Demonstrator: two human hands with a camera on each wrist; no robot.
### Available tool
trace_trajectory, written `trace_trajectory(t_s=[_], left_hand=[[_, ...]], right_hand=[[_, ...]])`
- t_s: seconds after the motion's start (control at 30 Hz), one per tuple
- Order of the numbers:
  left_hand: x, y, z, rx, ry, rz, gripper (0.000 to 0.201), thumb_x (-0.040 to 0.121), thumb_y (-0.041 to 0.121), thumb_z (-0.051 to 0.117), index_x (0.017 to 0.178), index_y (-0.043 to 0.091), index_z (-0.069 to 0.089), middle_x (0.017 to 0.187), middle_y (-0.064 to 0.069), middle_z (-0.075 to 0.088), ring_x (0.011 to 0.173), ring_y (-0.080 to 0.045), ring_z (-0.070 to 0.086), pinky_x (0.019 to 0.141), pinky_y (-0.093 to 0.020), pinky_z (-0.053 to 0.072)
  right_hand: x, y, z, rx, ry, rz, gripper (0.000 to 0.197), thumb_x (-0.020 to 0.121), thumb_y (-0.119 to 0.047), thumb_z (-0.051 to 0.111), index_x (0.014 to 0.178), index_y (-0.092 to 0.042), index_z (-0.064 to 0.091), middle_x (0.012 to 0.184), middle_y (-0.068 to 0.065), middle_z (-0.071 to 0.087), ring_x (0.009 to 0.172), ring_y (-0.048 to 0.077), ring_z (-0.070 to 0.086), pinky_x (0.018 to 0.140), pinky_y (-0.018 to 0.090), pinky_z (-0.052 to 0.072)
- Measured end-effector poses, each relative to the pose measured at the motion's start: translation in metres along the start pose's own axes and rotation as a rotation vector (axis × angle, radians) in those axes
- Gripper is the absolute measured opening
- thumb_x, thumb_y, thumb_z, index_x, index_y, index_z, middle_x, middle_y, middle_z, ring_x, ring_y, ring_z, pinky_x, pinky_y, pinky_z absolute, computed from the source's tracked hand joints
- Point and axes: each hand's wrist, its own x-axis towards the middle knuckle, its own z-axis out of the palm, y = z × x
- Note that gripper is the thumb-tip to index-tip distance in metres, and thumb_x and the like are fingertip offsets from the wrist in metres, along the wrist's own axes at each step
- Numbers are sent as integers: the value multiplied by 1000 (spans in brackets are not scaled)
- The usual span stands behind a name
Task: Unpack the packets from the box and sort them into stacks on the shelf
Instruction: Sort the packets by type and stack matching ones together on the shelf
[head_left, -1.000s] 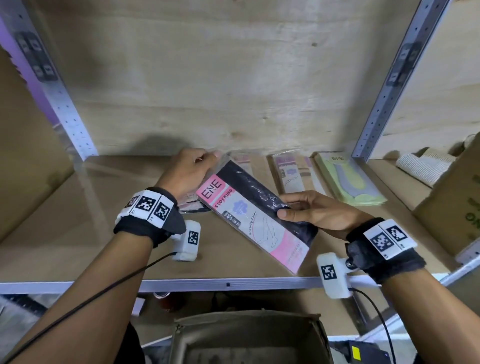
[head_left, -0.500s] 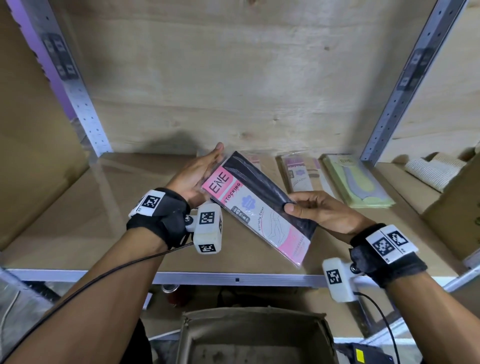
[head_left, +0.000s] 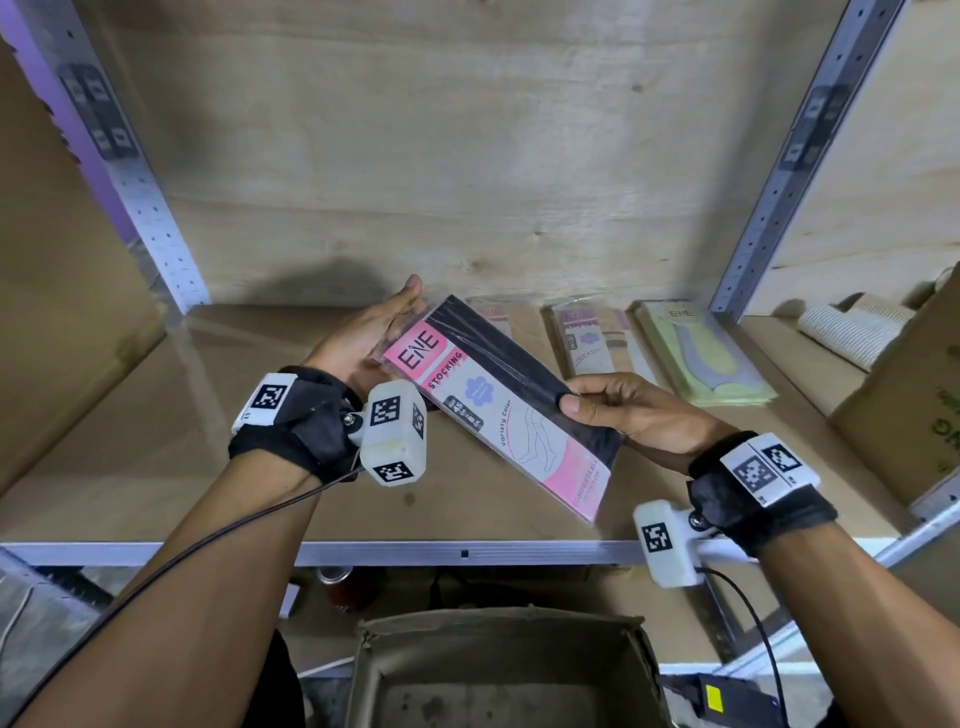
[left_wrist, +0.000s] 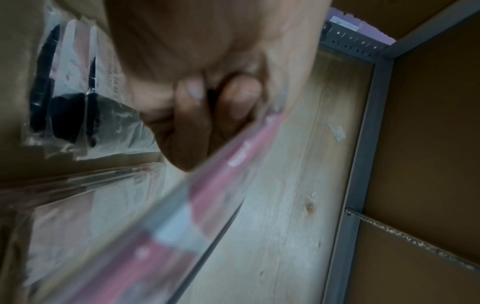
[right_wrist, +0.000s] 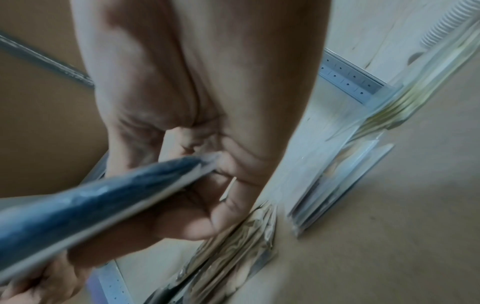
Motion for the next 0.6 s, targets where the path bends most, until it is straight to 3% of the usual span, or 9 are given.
trace_trajectory(t_s=[0.07,0.13,0.23,0.33,0.4,0.47,0.53,0.6], left_hand=[[-2,1,6,-131,41,-27,34,98,57,46,89,27,59,53,-1,59,46,-16,61,51,-24,48],[-5,0,8,-343,103,-35,39,94,53,58,78,18,58,57,-3,53,40,-13,54,44,-22,44],[-4,3,0,-551,184,-23,40,97,52,53,101,14,63,73,-4,64,42,-8,44,36,-18,37],[-2,3,0,-537,226,-46,61,99,62,40,115,9,64,78,-12,72,50,-11,56,44,-20,46],[-8,1,16,-377,147,-60,65,97,67,38,110,10,66,81,-11,78,56,-15,68,52,-24,56],[-17,-1,38,-229,-35,-79,57,94,68,45,105,17,68,84,-3,80,70,-18,76,62,-27,62],[-26,-5,59,-160,-246,-89,39,92,57,60,107,22,69,94,-2,80,85,-21,78,69,-29,63],[-29,-11,74,-148,-327,-61,32,91,36,71,118,18,69,105,-8,78,88,-23,77,72,-28,62]], right_hand=[[-1,-2,-3,7,5,15,39,93,-22,62,118,8,61,118,28,67,100,33,67,86,32,55],[-4,-4,-7,37,13,29,38,91,-24,65,112,7,62,112,26,69,94,31,68,82,32,55],[-5,-9,-8,96,69,-1,30,88,-29,70,101,-1,68,98,17,71,85,27,66,74,32,51],[1,-11,-3,227,183,-45,49,87,-29,71,113,11,58,111,25,65,96,33,62,74,35,49],[8,-13,6,264,264,-71,44,89,-27,69,108,11,58,104,22,69,87,30,65,66,31,50],[15,-13,17,325,359,-76,28,90,-22,68,96,5,61,89,14,74,71,22,71,55,25,53],[21,-11,27,389,457,-67,18,92,-16,67,80,-5,59,83,12,74,67,20,72,54,26,56],[25,-9,33,415,512,-55,17,91,-15,68,78,-9,58,88,15,72,71,24,70,61,30,59]])
